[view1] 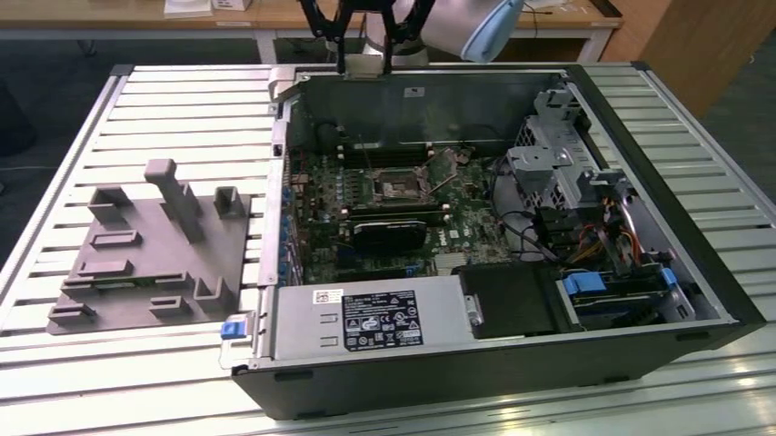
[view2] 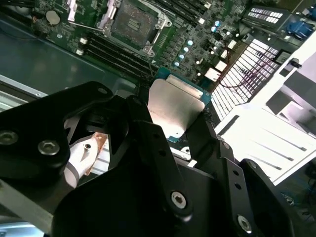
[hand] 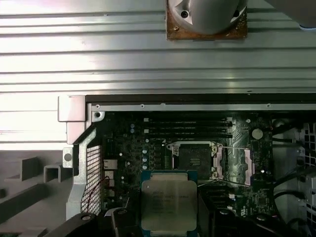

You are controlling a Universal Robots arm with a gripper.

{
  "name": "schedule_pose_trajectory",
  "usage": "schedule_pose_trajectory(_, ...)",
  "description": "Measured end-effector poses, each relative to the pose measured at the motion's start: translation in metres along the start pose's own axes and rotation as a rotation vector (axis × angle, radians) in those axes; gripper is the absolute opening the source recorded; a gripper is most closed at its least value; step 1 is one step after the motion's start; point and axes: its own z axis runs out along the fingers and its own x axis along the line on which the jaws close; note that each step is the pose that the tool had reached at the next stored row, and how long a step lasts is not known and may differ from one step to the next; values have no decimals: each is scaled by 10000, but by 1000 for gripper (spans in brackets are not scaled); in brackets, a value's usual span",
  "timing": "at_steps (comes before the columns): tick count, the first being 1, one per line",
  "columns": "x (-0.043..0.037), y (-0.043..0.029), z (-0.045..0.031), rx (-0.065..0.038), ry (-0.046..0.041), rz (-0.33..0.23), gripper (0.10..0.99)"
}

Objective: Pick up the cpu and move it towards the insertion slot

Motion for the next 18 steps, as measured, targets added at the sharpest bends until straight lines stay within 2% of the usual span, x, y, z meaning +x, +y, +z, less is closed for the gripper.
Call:
schedule_pose_trajectory(7, -141, 36, 16, 17, -24, 97, 545)
schedule_pose_trajectory(18, -433, 107, 66, 26, -34, 267, 545)
